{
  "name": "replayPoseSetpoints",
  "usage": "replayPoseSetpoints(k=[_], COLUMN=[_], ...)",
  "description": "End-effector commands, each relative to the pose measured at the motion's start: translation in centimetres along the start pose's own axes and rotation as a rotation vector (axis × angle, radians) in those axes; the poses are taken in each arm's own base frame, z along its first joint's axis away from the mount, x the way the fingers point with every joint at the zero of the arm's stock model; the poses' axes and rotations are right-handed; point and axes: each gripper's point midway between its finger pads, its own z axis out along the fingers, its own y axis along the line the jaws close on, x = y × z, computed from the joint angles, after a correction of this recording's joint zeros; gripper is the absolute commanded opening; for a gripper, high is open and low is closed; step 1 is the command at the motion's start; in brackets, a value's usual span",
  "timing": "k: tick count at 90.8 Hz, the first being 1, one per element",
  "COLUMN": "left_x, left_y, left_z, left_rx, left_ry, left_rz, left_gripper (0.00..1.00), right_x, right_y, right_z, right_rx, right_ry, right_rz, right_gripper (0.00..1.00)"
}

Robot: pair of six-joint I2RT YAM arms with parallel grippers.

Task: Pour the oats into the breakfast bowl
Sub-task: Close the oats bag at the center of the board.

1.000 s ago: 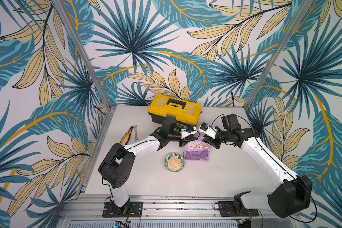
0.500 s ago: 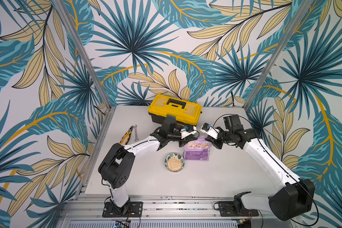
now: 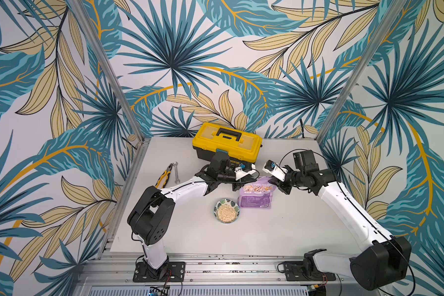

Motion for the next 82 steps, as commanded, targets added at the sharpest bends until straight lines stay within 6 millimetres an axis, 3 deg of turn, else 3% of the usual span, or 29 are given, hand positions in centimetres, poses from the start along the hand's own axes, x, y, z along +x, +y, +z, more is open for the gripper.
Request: replayPoseSetpoints(k=[1,4,11,18,29,40,53,61,72,82], left_x=[-1.5,-1.5,-1.5,-1.4,-1.1,-0.8,-0.4,-0.4,-0.6,-0.8], left_y=[-0.2,-0.1,-0.1,0.0,0.3,0.7,0.5,0.5,0.5,0.5], left_z=[-0.7,-0.8,-0.9,-1.0,-1.6,-2.6,-3.2,-3.2,-3.1,-3.0], left_rx=[0.002,-0.001,-0.004,-0.01,-0.03,-0.053,-0.053,-0.049,-0.046,-0.043], left_ry=[-0.004,-0.002,-0.001,0.002,0.009,0.008,0.014,0.015,0.011,0.001], left_rz=[0.022,0.021,0.022,0.019,0.01,-0.002,-0.009,-0.009,-0.007,-0.002], left_gripper=[0.0,0.0,0.0,0.01,0.2,0.23,0.21,0.13,0.0,0.0], right_x=[1.6,1.7,2.0,2.0,1.4,1.6,1.6,1.3,0.9,-0.2], right_y=[-0.3,-0.2,0.1,0.1,0.1,0.1,-0.1,-0.2,-0.1,0.2], right_z=[-0.4,-0.4,-0.5,-0.6,-1.1,-1.0,-1.0,-1.1,-1.3,-1.6], right_rx=[0.038,0.035,0.031,0.035,0.041,0.05,0.061,0.06,0.052,0.024], right_ry=[0.037,0.033,0.033,0.03,0.005,0.009,0.007,-0.002,-0.019,-0.061], right_rz=[0.027,0.026,0.028,0.027,0.019,0.013,0.011,0.011,0.011,0.021], right_gripper=[0.19,0.17,0.0,0.0,0.0,0.0,0.0,0.0,0.09,0.24])
